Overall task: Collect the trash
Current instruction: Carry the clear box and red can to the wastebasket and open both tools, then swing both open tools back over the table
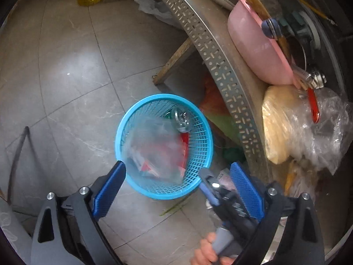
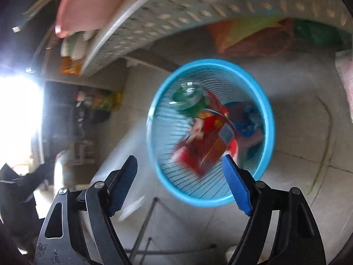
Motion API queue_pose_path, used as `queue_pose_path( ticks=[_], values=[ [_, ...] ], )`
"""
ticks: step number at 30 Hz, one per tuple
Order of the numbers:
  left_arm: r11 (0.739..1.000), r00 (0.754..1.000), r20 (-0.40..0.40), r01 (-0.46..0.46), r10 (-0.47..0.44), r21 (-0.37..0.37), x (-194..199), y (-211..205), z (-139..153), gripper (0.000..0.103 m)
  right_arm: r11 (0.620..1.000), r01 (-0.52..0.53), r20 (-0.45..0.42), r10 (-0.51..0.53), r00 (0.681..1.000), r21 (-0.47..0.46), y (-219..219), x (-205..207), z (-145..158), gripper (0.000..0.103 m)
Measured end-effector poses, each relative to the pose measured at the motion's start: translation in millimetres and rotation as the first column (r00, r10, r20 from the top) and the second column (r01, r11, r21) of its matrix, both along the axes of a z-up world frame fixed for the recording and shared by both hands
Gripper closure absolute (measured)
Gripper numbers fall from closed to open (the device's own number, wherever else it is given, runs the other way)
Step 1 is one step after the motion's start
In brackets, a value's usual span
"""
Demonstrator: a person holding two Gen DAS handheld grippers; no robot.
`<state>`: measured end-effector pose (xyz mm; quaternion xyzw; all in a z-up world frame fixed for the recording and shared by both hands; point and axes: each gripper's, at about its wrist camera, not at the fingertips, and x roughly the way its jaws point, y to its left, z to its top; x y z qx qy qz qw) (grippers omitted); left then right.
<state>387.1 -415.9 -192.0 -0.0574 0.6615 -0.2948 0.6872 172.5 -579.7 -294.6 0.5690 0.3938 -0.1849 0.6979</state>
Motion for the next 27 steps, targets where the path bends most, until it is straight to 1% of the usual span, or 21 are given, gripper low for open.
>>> queue_pose_path(
  ticks=[3,8,12,15,18,21,24,26,27],
  values=[
    [1.0,1.0,0.002,0.017,-0.017,-0.022,-4.1,5.6,4.7,0.01,1.0,0.002,-0.012,-0.003,1.0,-0.018,4.3,-10.2,-0.6,0.027],
    [0.997,0.997,0.06,0.047,-0.043,-0.062,-17.8,22.3,36.3,0.01,0.996,-0.01,-0.029,0.007,1.0,-0.092,11.8,-18.4,10.5,0.027],
    [0.993,0.991,0.118,0.073,-0.062,-0.09,-32.3,43.5,68.6,0.01,0.982,-0.05,-0.039,0.044,0.998,-0.183,26.8,-27.4,36.8,0.027],
    [0.986,0.978,0.186,0.121,-0.099,-0.111,-47.7,68.7,98.9,0.01,0.964,-0.097,-0.027,0.094,0.995,-0.247,43.3,-36.3,63.1,0.027],
    [0.977,0.951,0.272,0.182,-0.146,-0.112,-70.3,102.6,131.8,0.01,0.933,-0.149,-0.004,0.156,0.988,-0.329,64.6,-50.6,100.8,0.025],
    [0.972,0.925,0.35,0.202,-0.147,-0.124,-95.4,150.1,164.1,0.009,0.891,-0.198,0.013,0.223,0.975,-0.409,88.1,-61.7,142.2,0.024],
    [0.971,0.906,0.41,0.182,-0.105,-0.153,-115.9,197.8,187.7,0.009,0.835,-0.25,0.025,0.3,0.954,-0.491,116.5,-71.6,186.9,0.021],
    [0.975,0.894,0.446,0.138,-0.047,-0.173,-128.3,238.9,200.9,0.008,0.8,-0.286,0.031,0.355,0.934,-0.528,135.4,-74.1,210.4,0.019],
    [0.976,0.89,0.455,0.121,-0.026,-0.181,-132.5,252.4,205.0,0.008,0.779,-0.31,0.037,0.392,0.919,-0.545,148.3,-75.4,223.6,0.017]
  ],
)
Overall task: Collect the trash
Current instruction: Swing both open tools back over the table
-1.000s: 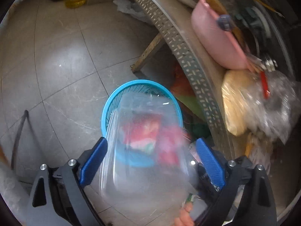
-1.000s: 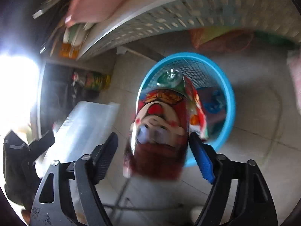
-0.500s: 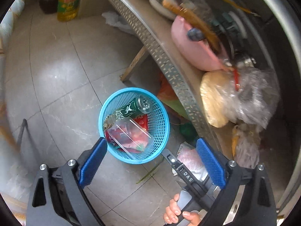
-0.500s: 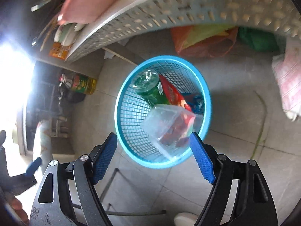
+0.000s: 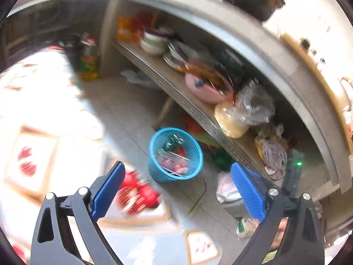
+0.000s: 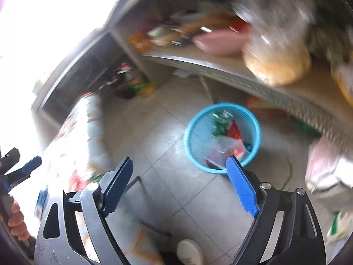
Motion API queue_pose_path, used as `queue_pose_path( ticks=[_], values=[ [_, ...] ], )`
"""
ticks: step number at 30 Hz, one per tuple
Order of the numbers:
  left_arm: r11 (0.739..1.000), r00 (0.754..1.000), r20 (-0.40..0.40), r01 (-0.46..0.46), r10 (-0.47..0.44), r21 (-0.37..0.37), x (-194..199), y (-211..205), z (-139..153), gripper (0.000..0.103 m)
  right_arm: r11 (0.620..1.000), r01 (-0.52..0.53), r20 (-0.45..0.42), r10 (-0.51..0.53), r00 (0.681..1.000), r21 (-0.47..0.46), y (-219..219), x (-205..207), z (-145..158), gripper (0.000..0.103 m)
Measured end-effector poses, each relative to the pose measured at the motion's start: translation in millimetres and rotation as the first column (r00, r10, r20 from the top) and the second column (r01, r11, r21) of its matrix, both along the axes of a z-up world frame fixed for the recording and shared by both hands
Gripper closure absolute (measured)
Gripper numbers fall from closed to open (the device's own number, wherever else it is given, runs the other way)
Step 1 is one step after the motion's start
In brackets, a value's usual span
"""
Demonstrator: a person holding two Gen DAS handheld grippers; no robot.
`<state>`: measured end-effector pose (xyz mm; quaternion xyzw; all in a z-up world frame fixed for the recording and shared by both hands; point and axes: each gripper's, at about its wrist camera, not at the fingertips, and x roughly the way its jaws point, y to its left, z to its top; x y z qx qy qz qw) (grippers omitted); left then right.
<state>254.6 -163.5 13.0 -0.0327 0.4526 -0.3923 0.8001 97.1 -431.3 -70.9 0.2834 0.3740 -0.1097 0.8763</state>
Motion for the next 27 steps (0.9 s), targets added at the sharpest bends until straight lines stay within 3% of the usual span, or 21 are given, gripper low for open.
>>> queue_pose_path(
  ticks=[6,14,18,27],
  values=[
    [0.99,0.989,0.061,-0.13,0.133,-0.053,-34.3,98.9,14.4,0.007,0.987,-0.159,0.019,0.159,0.987,0.001,60.2,9.0,34.4,0.014],
    [0.957,0.953,0.091,-0.29,0.29,-0.017,-67.6,198.4,3.8,0.007,0.941,-0.331,0.002,0.331,0.943,0.074,143.2,28.9,33.1,0.014],
    [0.923,0.92,0.083,-0.384,0.384,-0.015,-80.7,238.6,-5.1,0.007,0.905,-0.413,-0.008,0.416,0.909,0.102,181.1,33.6,34.5,0.014],
    [0.811,0.807,0.098,-0.585,0.582,0.004,-108.8,323.5,-22.6,0.007,0.839,-0.532,-0.029,0.539,0.842,0.115,234.9,49.5,33.1,0.014]
  ],
)
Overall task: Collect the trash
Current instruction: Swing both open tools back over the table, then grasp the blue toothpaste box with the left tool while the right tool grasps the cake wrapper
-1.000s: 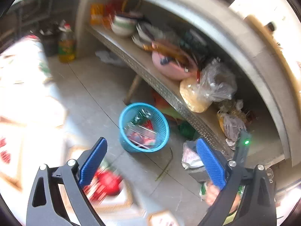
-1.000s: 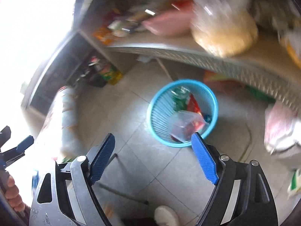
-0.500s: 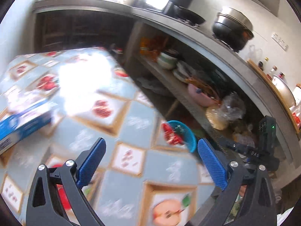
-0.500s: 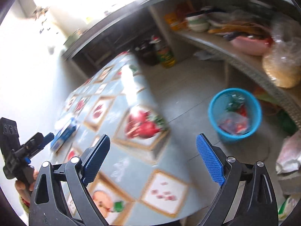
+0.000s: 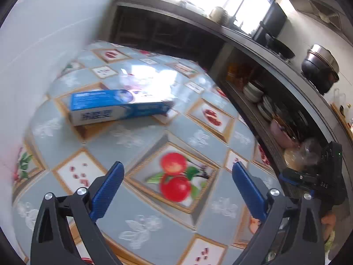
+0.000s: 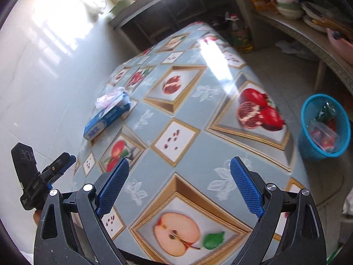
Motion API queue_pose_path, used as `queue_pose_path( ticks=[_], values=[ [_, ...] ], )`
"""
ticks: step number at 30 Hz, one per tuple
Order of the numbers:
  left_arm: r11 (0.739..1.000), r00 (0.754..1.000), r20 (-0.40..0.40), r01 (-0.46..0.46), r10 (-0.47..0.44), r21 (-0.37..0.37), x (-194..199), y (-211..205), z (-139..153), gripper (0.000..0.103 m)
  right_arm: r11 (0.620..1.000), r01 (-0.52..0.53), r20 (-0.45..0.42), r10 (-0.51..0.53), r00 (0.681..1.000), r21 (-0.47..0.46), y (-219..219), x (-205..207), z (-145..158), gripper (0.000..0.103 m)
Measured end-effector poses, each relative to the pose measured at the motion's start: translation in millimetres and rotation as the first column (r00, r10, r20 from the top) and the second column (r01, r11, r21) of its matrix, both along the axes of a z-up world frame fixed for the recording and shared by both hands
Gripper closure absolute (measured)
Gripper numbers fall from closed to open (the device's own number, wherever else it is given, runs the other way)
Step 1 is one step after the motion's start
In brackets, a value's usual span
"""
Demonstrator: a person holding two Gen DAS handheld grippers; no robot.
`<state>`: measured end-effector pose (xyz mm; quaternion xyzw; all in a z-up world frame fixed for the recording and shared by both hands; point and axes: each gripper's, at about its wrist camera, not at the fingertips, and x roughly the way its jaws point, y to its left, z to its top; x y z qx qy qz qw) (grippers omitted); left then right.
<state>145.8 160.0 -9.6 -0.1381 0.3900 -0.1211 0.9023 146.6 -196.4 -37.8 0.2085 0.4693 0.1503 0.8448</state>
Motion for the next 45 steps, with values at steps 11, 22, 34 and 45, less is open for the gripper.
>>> queue_pose_path(
  ticks=[11,22,34,45],
  values=[
    [0.991,0.99,0.051,-0.134,0.134,-0.004,35.8,53.1,22.7,0.01,0.993,-0.119,0.022,0.119,0.993,-0.007,50.2,37.4,18.1,0.014],
    [0.935,0.963,-0.066,-0.234,0.26,0.266,158.9,90.8,-15.6,0.039,0.979,-0.204,0.031,0.204,0.978,-0.005,97.7,74.9,21.8,0.022],
    [0.992,0.958,-0.258,-0.129,0.122,-0.008,113.8,99.1,-39.5,0.05,0.955,-0.298,0.054,0.298,0.953,0.001,131.3,125.2,40.4,0.022],
    [0.998,0.994,-0.097,0.052,-0.047,0.045,47.4,43.9,-11.2,0.028,0.838,-0.5,0.016,0.515,0.857,-0.217,238.9,212.3,41.1,0.013]
  ],
)
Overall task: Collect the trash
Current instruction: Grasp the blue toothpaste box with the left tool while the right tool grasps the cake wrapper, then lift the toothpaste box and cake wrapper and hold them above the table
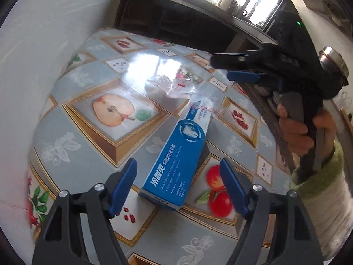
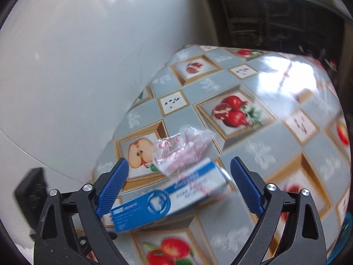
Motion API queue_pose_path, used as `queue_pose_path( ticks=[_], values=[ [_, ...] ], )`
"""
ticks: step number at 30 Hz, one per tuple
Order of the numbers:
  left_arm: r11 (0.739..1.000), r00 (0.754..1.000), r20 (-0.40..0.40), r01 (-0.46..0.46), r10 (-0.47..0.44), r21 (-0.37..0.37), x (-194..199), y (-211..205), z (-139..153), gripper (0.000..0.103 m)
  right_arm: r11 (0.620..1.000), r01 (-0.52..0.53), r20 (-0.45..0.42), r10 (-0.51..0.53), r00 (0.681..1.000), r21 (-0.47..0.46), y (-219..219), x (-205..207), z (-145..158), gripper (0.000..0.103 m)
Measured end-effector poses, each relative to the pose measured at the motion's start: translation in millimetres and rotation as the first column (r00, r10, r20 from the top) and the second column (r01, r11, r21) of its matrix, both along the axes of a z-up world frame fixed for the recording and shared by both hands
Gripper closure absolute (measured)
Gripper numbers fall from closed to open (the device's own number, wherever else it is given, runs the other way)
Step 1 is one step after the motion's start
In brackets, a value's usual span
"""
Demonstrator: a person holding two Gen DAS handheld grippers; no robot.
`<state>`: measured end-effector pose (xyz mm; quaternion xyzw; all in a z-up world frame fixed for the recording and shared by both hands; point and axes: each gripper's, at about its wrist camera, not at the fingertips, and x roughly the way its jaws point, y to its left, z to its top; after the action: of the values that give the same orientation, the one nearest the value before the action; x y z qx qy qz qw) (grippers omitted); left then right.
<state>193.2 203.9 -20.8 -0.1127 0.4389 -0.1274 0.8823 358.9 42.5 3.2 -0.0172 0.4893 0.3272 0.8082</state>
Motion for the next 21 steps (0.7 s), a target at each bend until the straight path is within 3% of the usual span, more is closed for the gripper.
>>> queue_pose_path(
  ticks=[5,8,9,10,12,16,21],
  values=[
    [0.999,1.0,-0.006,-0.002,0.002,0.034,16.2,-3.3,-2.2,0.028,0.98,-0.059,-0.034,0.054,0.998,-0.188,47.2,21.4,-38.8,0.016],
    [0.999,1.0,-0.001,-0.006,0.006,0.053,18.5,-2.4,-2.4,0.028,0.96,-0.058,-0.053,0.046,0.998,-0.272,55.9,29.4,-59.5,0.032],
    [0.999,1.0,-0.003,-0.005,0.005,0.052,19.3,-3.5,-2.4,0.028,0.958,-0.044,-0.056,0.03,0.998,-0.284,54.5,30.0,-61.9,0.043],
    [0.999,1.0,-0.003,-0.004,0.004,0.051,17.8,-2.1,-3.0,0.028,0.96,-0.034,-0.064,0.016,0.998,-0.278,50.7,30.4,-62.9,0.056],
    [0.998,1.0,0.001,0.004,-0.004,0.058,17.8,-3.5,-1.0,0.028,0.97,-0.006,-0.069,-0.011,0.998,-0.244,40.4,29.3,-60.3,0.066],
    [0.996,1.0,0.005,0.026,-0.026,0.09,30.0,-13.5,-0.1,0.021,0.98,0.075,-0.028,-0.081,0.996,-0.184,7.4,20.5,-43.7,0.068],
    [0.985,0.998,-0.033,0.058,-0.053,0.164,52.7,-29.8,-11.5,0.021,0.979,0.186,-0.007,-0.188,0.982,-0.084,-50.3,0.6,-20.9,0.068]
  ],
)
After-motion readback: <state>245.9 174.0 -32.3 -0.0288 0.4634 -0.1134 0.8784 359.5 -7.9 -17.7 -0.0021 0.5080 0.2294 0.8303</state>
